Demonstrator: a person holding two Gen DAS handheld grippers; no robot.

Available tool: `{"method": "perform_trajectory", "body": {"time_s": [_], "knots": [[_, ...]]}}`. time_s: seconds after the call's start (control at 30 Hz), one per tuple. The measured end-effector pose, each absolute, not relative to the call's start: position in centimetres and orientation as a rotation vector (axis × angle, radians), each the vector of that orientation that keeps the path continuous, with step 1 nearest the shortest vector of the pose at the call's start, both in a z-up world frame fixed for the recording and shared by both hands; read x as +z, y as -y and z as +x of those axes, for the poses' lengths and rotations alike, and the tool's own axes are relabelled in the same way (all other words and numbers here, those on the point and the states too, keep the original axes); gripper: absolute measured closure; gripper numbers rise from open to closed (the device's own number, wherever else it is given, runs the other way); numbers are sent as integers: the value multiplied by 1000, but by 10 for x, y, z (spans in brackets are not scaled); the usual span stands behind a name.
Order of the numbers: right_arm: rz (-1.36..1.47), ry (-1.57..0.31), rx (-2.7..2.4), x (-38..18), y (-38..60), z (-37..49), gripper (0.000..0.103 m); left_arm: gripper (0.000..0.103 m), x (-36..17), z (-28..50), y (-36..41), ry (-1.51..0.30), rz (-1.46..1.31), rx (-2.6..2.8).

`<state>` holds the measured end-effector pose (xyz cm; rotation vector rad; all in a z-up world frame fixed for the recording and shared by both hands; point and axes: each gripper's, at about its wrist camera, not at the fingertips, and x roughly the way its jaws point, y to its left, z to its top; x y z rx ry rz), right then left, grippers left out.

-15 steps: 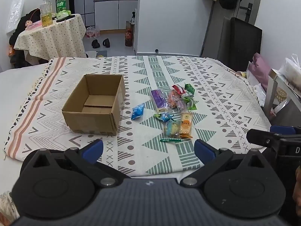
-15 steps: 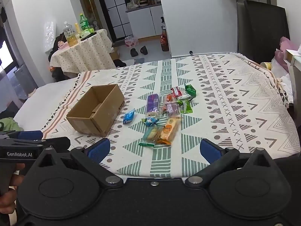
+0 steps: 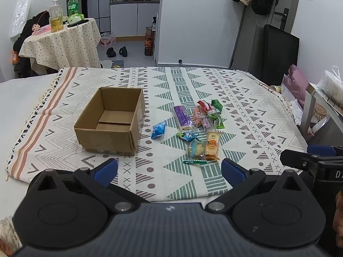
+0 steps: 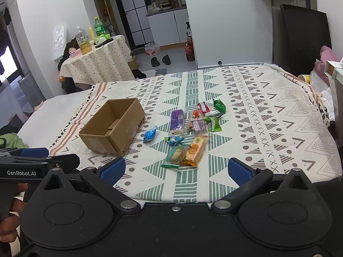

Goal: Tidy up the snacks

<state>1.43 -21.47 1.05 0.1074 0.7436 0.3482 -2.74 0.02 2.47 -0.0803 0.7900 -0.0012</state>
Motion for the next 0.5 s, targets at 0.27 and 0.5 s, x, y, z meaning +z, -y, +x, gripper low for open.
{"method": "perform_trajectory", "body": {"time_s": [0.27,0.5], "knots": [[108,-742,346,12,215,14,0,1,26,-28,0,-788,-83,-1],[108,-740,346,13,216,13,0,1,27,-29,1,-785,-84,0]]}}
